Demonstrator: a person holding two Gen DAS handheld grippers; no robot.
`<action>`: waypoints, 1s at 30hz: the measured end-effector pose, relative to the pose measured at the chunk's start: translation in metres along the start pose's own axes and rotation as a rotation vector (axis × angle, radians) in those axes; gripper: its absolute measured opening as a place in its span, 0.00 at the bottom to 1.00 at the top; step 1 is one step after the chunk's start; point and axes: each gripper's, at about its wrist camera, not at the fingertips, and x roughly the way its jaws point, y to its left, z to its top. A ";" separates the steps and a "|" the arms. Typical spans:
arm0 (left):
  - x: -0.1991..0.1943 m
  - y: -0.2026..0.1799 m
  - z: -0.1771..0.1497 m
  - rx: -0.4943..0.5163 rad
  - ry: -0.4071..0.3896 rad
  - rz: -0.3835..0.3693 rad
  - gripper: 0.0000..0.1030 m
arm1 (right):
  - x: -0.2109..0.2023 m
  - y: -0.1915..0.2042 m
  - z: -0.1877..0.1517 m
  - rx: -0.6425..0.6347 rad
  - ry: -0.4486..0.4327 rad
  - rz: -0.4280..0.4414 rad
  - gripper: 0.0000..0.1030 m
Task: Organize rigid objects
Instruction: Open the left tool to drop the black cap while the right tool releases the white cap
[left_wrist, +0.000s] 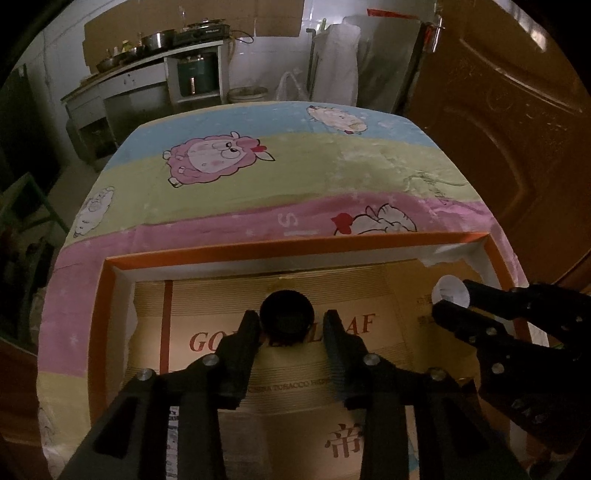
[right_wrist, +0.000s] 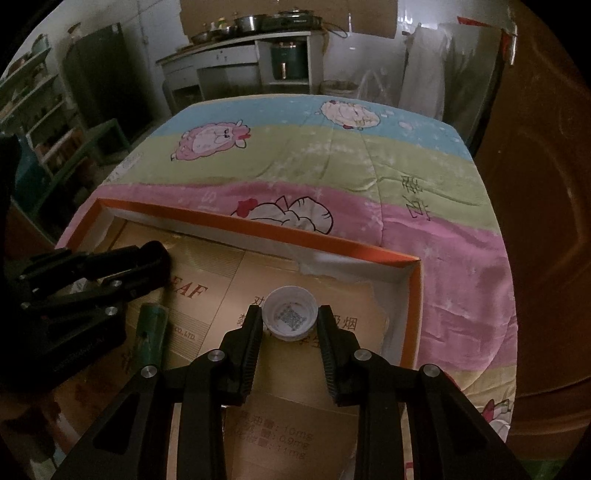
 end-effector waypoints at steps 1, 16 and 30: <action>0.000 0.000 0.000 0.000 0.001 0.001 0.41 | 0.000 0.000 0.000 0.002 -0.001 0.004 0.30; -0.019 -0.006 0.000 0.003 -0.044 -0.008 0.41 | -0.014 0.001 -0.005 0.031 -0.024 0.010 0.30; -0.048 -0.009 -0.013 0.004 -0.084 -0.013 0.41 | -0.037 0.009 -0.015 0.028 -0.043 0.000 0.30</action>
